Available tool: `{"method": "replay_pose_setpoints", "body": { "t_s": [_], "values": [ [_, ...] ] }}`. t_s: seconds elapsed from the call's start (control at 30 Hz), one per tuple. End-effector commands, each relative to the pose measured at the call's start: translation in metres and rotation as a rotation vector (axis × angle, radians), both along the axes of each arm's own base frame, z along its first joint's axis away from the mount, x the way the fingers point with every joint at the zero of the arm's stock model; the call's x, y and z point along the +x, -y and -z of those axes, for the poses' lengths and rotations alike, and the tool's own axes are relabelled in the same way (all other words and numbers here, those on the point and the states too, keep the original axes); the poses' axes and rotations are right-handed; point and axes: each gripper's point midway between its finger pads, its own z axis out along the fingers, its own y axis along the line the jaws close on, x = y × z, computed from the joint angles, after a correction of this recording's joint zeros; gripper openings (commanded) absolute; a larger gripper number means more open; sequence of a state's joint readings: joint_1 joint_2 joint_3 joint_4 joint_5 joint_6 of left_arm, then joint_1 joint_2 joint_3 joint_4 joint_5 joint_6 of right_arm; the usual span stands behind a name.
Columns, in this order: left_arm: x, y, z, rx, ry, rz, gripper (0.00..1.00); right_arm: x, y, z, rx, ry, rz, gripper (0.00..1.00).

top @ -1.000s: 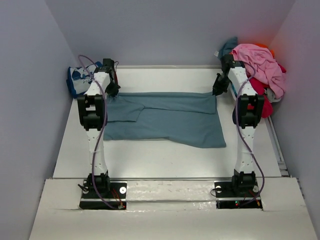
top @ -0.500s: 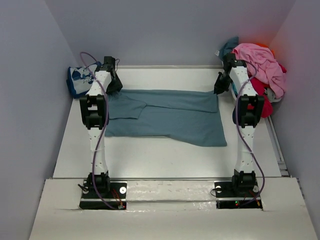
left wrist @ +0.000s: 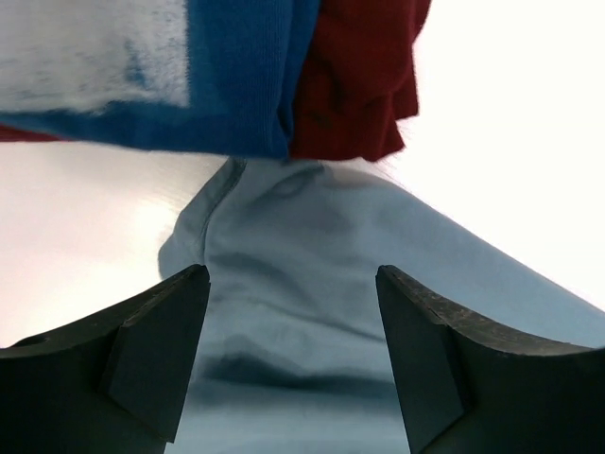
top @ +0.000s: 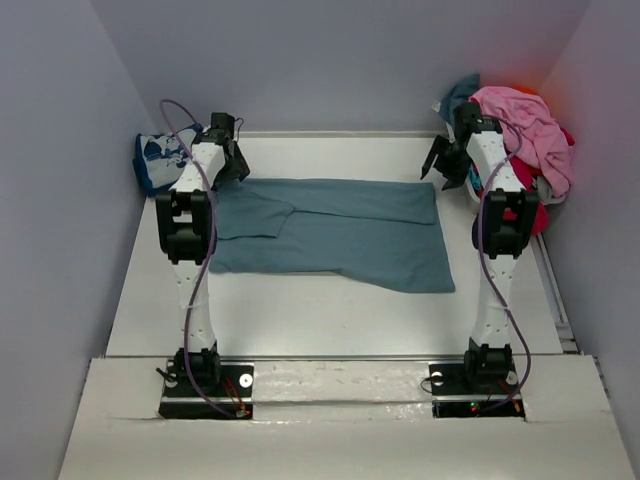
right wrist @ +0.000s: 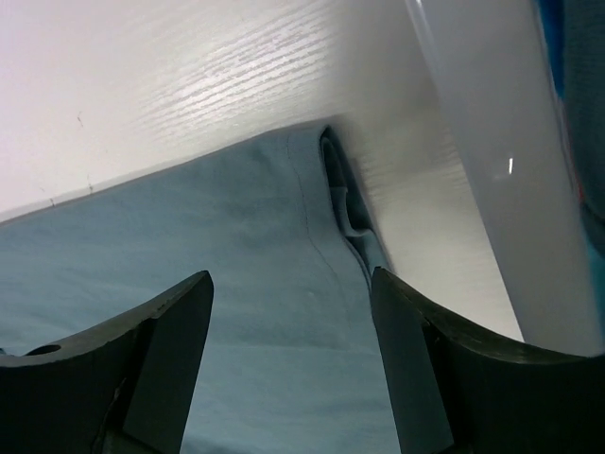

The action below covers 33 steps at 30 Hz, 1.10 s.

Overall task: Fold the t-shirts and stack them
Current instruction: Grap the side of the flattened tshirt closest away from the robot with both arms

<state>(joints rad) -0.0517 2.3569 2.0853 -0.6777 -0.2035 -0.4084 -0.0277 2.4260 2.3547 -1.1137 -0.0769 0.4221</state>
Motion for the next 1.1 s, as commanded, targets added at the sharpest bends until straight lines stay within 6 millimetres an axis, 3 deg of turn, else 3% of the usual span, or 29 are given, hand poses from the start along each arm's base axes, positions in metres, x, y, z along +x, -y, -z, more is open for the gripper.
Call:
{"method": "replay_pose_setpoints", "body": {
  "t_s": [0.0, 0.03, 0.07, 0.1, 0.13, 0.3, 0.33, 0.37, 0.4, 0.43, 0.47, 0.57, 0.8, 0.87, 1.07],
  "values": [
    [-0.005, 0.003, -0.083, 0.056, 0.149, -0.004, 0.84, -0.009, 0.061, -0.028, -0.111, 0.047, 0.142, 0.74],
    [-0.012, 0.006, -0.081, 0.071, 0.137, 0.005, 0.84, -0.018, 0.045, -0.021, -0.104, 0.018, 0.109, 0.74],
    [-0.014, 0.005, -0.086, 0.074, 0.147, 0.004, 0.84, -0.022, 0.043, -0.03, -0.092, 0.032, 0.102, 0.73],
    [-0.02, 0.004, -0.097, 0.071, 0.161, -0.004, 0.84, -0.028, 0.031, -0.029, -0.078, 0.016, 0.077, 0.73],
    [-0.027, 0.01, -0.095, 0.068, 0.142, 0.004, 0.84, -0.034, 0.025, -0.027, -0.079, -0.001, 0.058, 0.72],
    [-0.074, 0.021, -0.094, 0.061, 0.059, 0.027, 0.84, -0.08, -0.02, -0.001, -0.098, -0.12, -0.055, 0.68],
    [-0.082, 0.022, -0.088, 0.054, 0.041, 0.025, 0.84, -0.084, -0.02, 0.002, -0.097, -0.131, -0.053, 0.67],
    [-0.099, 0.024, -0.068, 0.035, -0.017, 0.033, 0.84, -0.089, -0.03, 0.003, -0.105, -0.133, -0.072, 0.62],
    [-0.103, 0.026, -0.069, 0.02, -0.002, 0.038, 0.84, -0.094, -0.034, 0.009, -0.105, -0.143, -0.081, 0.6],
    [-0.115, 0.027, -0.051, 0.009, -0.042, 0.035, 0.83, -0.095, -0.039, 0.012, -0.102, -0.148, -0.082, 0.54],
    [-0.12, 0.027, -0.046, 0.005, -0.053, 0.034, 0.83, -0.099, -0.045, 0.015, -0.099, -0.159, -0.098, 0.54],
    [-0.13, 0.031, -0.028, -0.016, -0.096, 0.044, 0.83, -0.101, -0.059, 0.023, -0.097, -0.172, -0.126, 0.41],
    [-0.118, 0.032, -0.001, -0.009, -0.145, 0.048, 0.83, -0.092, -0.07, 0.032, -0.099, -0.174, -0.152, 0.38],
    [-0.109, 0.033, -0.002, -0.008, -0.141, 0.05, 0.83, -0.091, -0.07, 0.037, -0.099, -0.182, -0.157, 0.38],
    [-0.101, 0.036, 0.022, -0.004, -0.211, 0.069, 0.83, -0.092, -0.07, 0.061, -0.108, -0.238, -0.166, 0.38]
  ]
}}
